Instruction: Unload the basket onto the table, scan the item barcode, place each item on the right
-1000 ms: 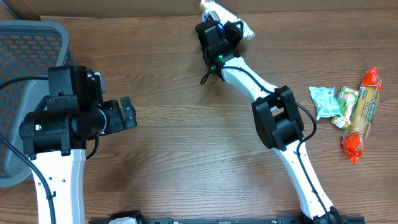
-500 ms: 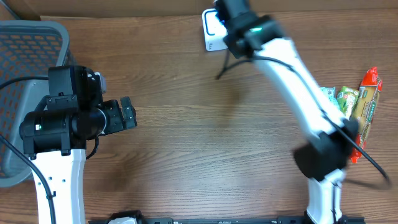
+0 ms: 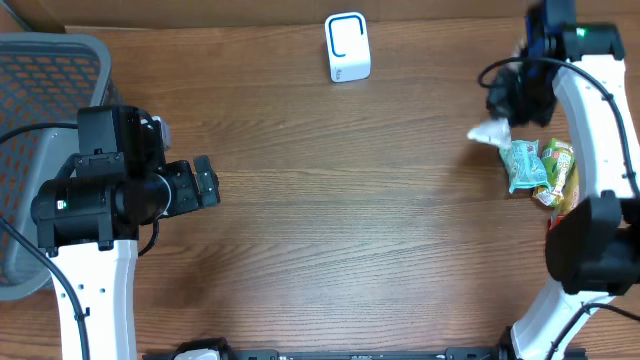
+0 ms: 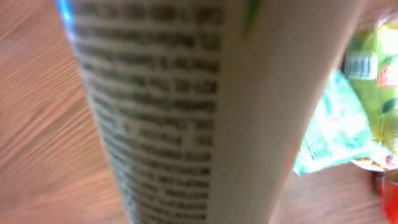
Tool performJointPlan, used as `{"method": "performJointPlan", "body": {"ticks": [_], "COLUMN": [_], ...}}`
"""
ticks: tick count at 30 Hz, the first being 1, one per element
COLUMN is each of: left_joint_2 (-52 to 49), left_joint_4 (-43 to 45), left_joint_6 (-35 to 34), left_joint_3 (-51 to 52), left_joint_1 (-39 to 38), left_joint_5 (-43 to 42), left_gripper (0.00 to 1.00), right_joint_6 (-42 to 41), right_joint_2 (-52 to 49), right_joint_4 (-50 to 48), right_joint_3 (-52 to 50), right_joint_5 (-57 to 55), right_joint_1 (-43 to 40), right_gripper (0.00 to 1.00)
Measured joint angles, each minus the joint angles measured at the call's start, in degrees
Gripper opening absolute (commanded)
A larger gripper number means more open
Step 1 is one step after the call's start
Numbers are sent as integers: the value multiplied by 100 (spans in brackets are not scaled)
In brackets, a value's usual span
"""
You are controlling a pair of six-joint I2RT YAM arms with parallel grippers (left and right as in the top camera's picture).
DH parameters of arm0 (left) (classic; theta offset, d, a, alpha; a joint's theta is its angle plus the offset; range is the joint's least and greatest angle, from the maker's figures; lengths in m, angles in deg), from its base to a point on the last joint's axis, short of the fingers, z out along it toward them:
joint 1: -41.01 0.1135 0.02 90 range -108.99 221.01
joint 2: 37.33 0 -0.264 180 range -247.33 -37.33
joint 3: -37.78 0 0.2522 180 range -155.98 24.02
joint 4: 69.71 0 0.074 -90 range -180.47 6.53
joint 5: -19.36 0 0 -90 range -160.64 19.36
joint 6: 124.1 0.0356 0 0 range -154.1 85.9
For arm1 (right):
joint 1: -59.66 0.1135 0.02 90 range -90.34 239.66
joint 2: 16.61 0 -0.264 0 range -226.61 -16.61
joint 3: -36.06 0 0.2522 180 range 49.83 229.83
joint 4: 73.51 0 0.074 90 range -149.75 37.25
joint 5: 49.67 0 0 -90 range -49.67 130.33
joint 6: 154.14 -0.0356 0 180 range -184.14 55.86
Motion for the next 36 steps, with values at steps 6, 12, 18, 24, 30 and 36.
{"method": "performJointPlan", "body": {"ticks": [6, 12, 18, 24, 30, 36], "left_joint_2": [0, 0, 0, 0, 0, 0], "left_joint_4": [4, 4, 4, 2, 4, 2], "left_joint_6": [0, 0, 0, 0, 0, -2], "left_joint_3": [0, 0, 0, 0, 0, 0], "left_joint_1": [0, 0, 0, 0, 0, 0], "left_joint_5": [0, 0, 0, 0, 0, -2], "left_gripper": [100, 99, 99, 100, 99, 99], "right_joint_6": [-431, -313, -42, 140, 549, 903], "right_joint_2": [-57, -79, 72, 1128, 2634, 4068], "right_joint_4": [-1246, -1335, -1222, -1097, -651, 83], "right_joint_3": [-1762, -2131, -2124, -2122, -2098, -2096], "right_joint_5": [83, 92, 199, 402, 776, 953], "right_joint_1": [-463, -658, -634, -614, -595, -387], "right_gripper": [4, 37, 79, 80, 80, 100]}}
